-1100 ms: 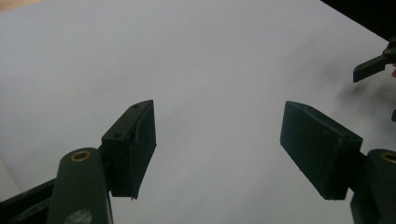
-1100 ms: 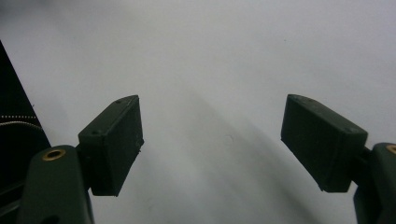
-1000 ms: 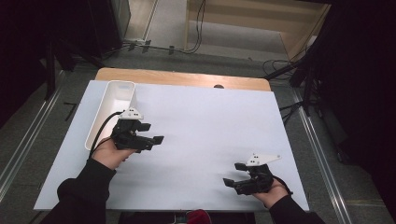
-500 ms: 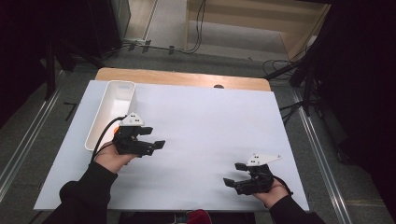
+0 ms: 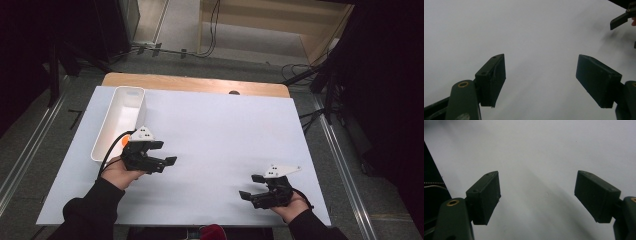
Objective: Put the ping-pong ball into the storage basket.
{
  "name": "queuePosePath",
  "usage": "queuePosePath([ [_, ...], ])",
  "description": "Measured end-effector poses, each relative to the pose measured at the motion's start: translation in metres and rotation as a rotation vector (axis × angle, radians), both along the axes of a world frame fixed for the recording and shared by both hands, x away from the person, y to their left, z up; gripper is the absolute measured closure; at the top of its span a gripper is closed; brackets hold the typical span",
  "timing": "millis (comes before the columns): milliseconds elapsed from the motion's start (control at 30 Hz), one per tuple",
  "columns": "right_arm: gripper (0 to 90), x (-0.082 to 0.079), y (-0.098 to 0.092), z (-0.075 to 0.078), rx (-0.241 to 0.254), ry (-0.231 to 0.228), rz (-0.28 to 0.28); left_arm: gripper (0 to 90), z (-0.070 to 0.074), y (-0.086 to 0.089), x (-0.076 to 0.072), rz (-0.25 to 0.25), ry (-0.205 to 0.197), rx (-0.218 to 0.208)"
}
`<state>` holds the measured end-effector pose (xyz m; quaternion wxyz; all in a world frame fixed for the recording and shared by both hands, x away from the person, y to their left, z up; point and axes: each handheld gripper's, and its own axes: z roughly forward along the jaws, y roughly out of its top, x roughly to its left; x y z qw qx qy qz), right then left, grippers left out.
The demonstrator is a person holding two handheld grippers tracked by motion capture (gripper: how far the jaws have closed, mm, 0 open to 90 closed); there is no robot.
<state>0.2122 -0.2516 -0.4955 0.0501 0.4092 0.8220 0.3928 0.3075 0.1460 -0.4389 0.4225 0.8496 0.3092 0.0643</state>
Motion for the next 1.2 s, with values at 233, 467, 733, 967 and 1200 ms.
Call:
queuePosePath([
  [233,19.5,0.000,0.000,0.000,0.001,0.006,0.002,24.4,-0.004,-0.001,-0.006,-0.023,-0.012,0.000],
  [467,19.5,0.000,0.000,0.000,0.001,0.000,0.000,24.4,-0.010,-0.003,-0.010,-0.065,0.000,0.016],
  [733,19.5,0.000,0.000,0.000,0.003,0.000,-0.004,24.4,-0.019,-0.001,-0.016,-0.102,0.012,0.051],
  [967,19.5,0.000,0.000,0.000,0.002,-0.002,-0.005,24.4,-0.022,0.004,-0.021,-0.113,0.009,0.056],
  [1200,19.5,0.000,0.000,0.000,0.004,-0.002,-0.006,24.3,-0.023,0.010,-0.025,-0.116,0.005,0.053],
])
